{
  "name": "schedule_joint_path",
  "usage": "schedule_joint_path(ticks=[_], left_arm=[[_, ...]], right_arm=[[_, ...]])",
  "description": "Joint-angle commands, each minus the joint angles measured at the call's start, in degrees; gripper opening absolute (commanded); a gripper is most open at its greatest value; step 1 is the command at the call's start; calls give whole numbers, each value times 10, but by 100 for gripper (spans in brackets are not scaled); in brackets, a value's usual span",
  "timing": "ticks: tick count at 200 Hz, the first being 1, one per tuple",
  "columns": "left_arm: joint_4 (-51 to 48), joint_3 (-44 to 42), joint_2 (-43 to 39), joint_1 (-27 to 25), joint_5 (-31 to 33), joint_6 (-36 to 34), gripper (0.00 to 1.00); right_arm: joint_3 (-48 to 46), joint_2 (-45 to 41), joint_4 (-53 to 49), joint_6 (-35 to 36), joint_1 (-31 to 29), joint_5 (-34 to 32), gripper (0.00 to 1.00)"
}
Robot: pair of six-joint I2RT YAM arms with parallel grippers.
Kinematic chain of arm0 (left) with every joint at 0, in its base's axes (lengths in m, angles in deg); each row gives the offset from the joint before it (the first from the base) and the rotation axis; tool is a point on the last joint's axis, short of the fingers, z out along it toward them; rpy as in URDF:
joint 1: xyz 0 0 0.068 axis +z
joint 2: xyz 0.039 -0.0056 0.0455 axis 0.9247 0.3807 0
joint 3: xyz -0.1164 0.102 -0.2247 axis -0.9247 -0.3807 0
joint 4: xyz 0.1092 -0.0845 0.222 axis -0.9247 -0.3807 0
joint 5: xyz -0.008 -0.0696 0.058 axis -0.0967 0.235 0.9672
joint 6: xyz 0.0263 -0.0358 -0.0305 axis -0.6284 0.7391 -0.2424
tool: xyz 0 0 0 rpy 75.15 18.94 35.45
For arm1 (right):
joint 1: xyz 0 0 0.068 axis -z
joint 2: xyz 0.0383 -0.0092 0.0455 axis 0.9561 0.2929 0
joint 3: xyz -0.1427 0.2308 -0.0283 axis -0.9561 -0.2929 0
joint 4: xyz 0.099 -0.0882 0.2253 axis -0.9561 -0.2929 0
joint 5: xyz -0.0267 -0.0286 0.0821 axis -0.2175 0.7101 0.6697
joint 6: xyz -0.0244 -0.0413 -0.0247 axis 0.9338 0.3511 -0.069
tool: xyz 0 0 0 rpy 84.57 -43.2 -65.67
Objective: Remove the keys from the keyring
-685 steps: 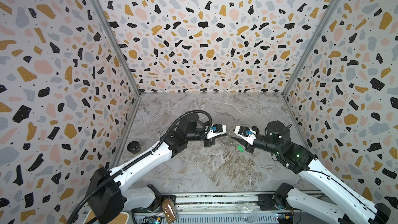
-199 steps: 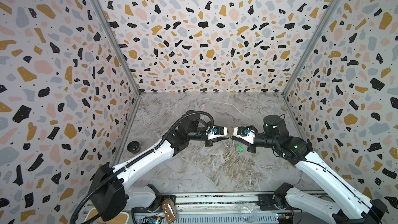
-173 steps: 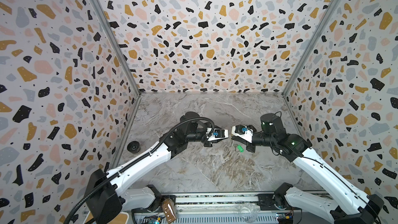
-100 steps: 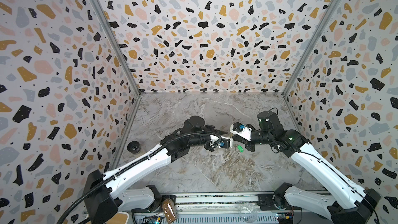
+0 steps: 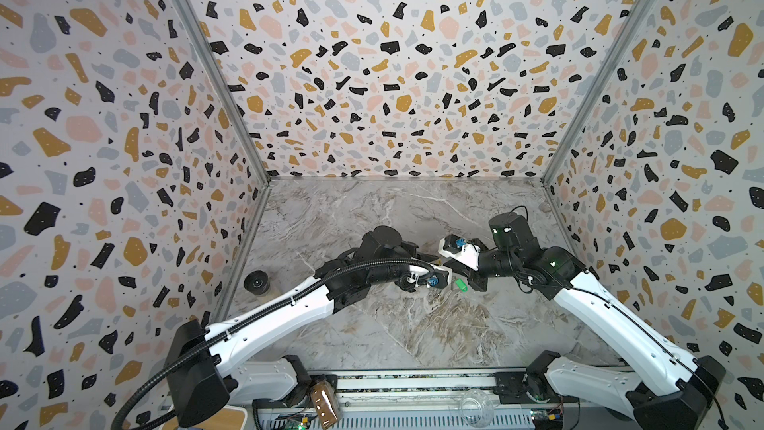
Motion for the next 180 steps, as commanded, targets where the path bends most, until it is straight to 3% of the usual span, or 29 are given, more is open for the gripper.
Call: schedule_joint_path(ticks=[1, 69, 133, 180], left_arm=[[7, 21, 7, -7, 7, 1, 20], [9, 20, 11, -10, 7, 6, 23], [-7, 30, 26, -10, 30, 11, 14], [-11, 34, 32, -10, 33, 20, 1]], right_arm=[[32, -3, -4, -5, -4, 5, 0], [35, 4, 0, -6, -11, 1, 0], [33, -1, 6, 7, -31, -25, 0], [29, -8, 19, 20, -55, -55, 1]])
